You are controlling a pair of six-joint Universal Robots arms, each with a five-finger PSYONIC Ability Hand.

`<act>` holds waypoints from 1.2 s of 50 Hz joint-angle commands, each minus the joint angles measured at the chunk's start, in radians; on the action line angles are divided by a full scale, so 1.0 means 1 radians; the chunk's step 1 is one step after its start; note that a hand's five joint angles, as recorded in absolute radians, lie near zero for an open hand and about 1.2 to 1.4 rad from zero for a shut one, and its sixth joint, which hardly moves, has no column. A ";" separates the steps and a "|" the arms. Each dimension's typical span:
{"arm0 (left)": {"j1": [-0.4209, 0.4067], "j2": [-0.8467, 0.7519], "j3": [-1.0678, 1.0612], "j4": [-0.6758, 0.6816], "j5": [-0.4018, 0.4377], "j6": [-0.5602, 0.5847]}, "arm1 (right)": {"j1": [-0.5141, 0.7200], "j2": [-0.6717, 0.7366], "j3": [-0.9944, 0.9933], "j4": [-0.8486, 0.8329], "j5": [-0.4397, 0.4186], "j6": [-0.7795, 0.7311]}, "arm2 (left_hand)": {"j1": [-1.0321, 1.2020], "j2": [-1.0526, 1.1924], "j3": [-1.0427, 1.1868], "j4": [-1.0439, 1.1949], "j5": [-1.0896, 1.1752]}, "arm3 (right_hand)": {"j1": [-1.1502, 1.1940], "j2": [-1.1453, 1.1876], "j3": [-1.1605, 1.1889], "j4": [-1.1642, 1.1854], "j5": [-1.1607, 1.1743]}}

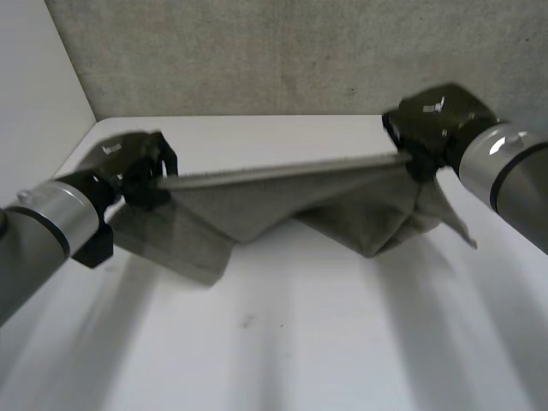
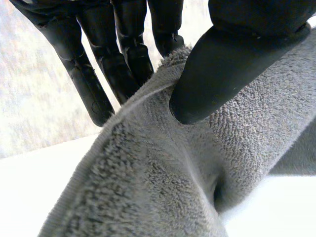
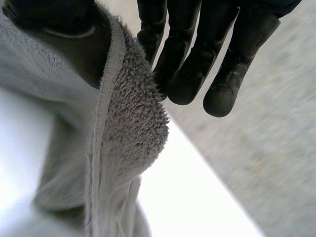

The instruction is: Fold the towel.

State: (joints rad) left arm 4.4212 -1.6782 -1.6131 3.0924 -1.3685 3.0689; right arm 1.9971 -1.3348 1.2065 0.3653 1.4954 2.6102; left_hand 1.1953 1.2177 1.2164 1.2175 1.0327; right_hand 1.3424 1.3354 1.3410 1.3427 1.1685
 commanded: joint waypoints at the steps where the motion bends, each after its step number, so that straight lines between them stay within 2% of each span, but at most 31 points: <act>1: -0.013 -0.107 -0.037 -0.008 -0.001 0.094 | 0.003 0.031 0.036 0.152 0.000 -0.012 | 0.201 0.179 0.180 0.179 0.189 | 0.054 0.061 0.055 0.054 0.053; 5: -0.016 -0.191 -0.028 -0.009 -0.003 0.184 | 0.002 0.092 0.051 0.169 0.002 -0.060 | 0.201 0.179 0.180 0.179 0.189 | 0.054 0.061 0.055 0.054 0.053; 11: -0.016 -0.271 0.039 -0.003 -0.003 0.229 | -0.007 0.190 0.008 0.142 0.003 -0.150 | 0.201 0.179 0.180 0.179 0.189 | 0.054 0.061 0.055 0.054 0.053; 13: -0.016 -0.326 0.141 -0.001 -0.007 0.228 | -0.006 0.282 -0.092 0.068 0.006 -0.165 | 0.201 0.179 0.180 0.179 0.189 | 0.054 0.061 0.055 0.054 0.053; 14: -0.016 -0.327 0.142 -0.001 -0.007 0.228 | -0.006 0.283 -0.093 0.067 0.006 -0.165 | 0.201 0.179 0.180 0.179 0.189 | 0.054 0.061 0.055 0.054 0.053; 16: -0.016 -0.369 0.284 0.003 -0.012 0.220 | -0.007 0.363 -0.218 -0.047 0.006 -0.165 | 0.201 0.179 0.180 0.179 0.189 | 0.054 0.061 0.055 0.054 0.053; 19: -0.016 -0.387 0.367 0.014 -0.017 0.217 | -0.007 0.395 -0.295 -0.118 0.006 -0.165 | 0.201 0.179 0.180 0.179 0.189 | 0.054 0.061 0.055 0.054 0.053; 21: -0.019 -0.406 0.538 0.066 -0.035 0.183 | -0.007 0.416 -0.425 -0.297 0.005 -0.160 | 0.201 0.179 0.180 0.179 0.189 | 0.054 0.061 0.055 0.054 0.053; 22: -0.019 -0.406 0.539 0.066 -0.035 0.183 | -0.007 0.416 -0.426 -0.298 0.005 -0.160 | 0.201 0.179 0.180 0.179 0.189 | 0.054 0.061 0.055 0.054 0.053; 24: -0.019 -0.400 0.672 0.156 -0.081 0.115 | -0.012 0.390 -0.482 -0.537 -0.012 -0.153 | 0.201 0.179 0.180 0.179 0.189 | 0.054 0.061 0.055 0.054 0.053; 25: -0.019 -0.400 0.673 0.157 -0.081 0.114 | -0.012 0.390 -0.482 -0.539 -0.012 -0.153 | 0.201 0.179 0.180 0.179 0.189 | 0.054 0.061 0.055 0.054 0.053; 26: -0.019 -0.390 0.720 0.207 -0.114 0.078 | -0.012 0.358 -0.476 -0.646 -0.023 -0.145 | 0.201 0.179 0.180 0.179 0.189 | 0.054 0.061 0.055 0.054 0.053; 27: -0.019 -0.390 0.720 0.207 -0.115 0.077 | -0.012 0.358 -0.476 -0.648 -0.023 -0.145 | 0.201 0.179 0.180 0.179 0.189 | 0.054 0.061 0.055 0.054 0.053; 29: -0.019 -0.351 0.754 0.279 -0.170 0.016 | -0.014 0.298 -0.444 -0.797 -0.050 -0.116 | 0.201 0.179 0.180 0.179 0.189 | 0.054 0.061 0.055 0.054 0.053; 30: -0.019 -0.351 0.754 0.279 -0.170 0.016 | -0.014 0.298 -0.444 -0.798 -0.050 -0.116 | 0.201 0.179 0.180 0.179 0.189 | 0.054 0.061 0.055 0.054 0.053; 32: -0.019 -0.315 0.721 0.287 -0.190 -0.004 | -0.020 0.275 -0.403 -0.781 -0.101 -0.081 | 0.201 0.179 0.180 0.179 0.189 | 0.054 0.061 0.055 0.054 0.053; 35: -0.016 -0.298 0.667 0.276 -0.188 -0.002 | -0.023 0.273 -0.381 -0.730 -0.132 -0.068 | 0.201 0.179 0.180 0.179 0.189 | 0.054 0.061 0.055 0.054 0.053; 37: -0.011 -0.259 0.528 0.272 -0.179 -0.001 | -0.023 0.273 -0.325 -0.575 -0.200 -0.076 | 0.201 0.179 0.180 0.179 0.189 | 0.054 0.061 0.055 0.054 0.053; 38: -0.011 -0.259 0.527 0.272 -0.179 -0.001 | -0.023 0.273 -0.324 -0.574 -0.201 -0.076 | 0.201 0.179 0.180 0.179 0.189 | 0.054 0.061 0.055 0.054 0.053; 40: -0.003 -0.218 0.380 0.276 -0.176 0.001 | -0.024 0.282 -0.269 -0.443 -0.253 -0.091 | 0.201 0.179 0.180 0.179 0.189 | 0.054 0.061 0.055 0.054 0.053; 43: 0.000 -0.206 0.309 0.276 -0.170 0.001 | -0.032 0.292 -0.190 -0.356 -0.273 -0.128 | 0.201 0.179 0.180 0.179 0.189 | 0.054 0.061 0.055 0.054 0.053; 45: 0.012 -0.193 0.175 0.276 -0.132 0.004 | -0.041 0.298 -0.138 -0.338 -0.273 -0.153 | 0.201 0.179 0.180 0.179 0.189 | 0.054 0.061 0.055 0.054 0.053; 46: 0.012 -0.193 0.174 0.276 -0.132 0.004 | -0.041 0.298 -0.137 -0.338 -0.273 -0.153 | 0.201 0.179 0.180 0.179 0.189 | 0.054 0.061 0.055 0.054 0.053; 49: 0.043 -0.182 -0.005 0.278 -0.069 0.040 | -0.055 0.321 0.028 -0.338 -0.277 -0.209 | 0.201 0.179 0.180 0.179 0.189 | 0.054 0.061 0.055 0.054 0.053; 57: 0.072 -0.182 -0.158 0.324 -0.052 0.162 | -0.063 0.405 0.183 -0.452 -0.268 -0.139 | 0.201 0.179 0.180 0.179 0.189 | 0.054 0.061 0.055 0.054 0.053; 59: 0.079 -0.181 -0.169 0.335 -0.052 0.165 | -0.063 0.414 0.199 -0.476 -0.268 -0.094 | 0.201 0.179 0.180 0.179 0.189 | -0.018 -0.011 -0.017 -0.019 -0.019; 60: 0.081 -0.181 -0.172 0.338 -0.052 0.166 | -0.063 0.419 0.214 -0.495 -0.268 -0.040 | 0.201 0.179 0.180 0.179 0.189 | -0.289 -0.282 -0.287 -0.289 -0.289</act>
State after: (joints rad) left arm 4.4820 -1.8594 -1.7468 3.3968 -1.4201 3.1978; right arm 1.9349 -0.9547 1.3559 -0.0368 1.2217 2.4352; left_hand 1.2059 1.2182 1.2168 1.2177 1.0375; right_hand 1.3396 1.3335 1.3382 1.3392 1.1738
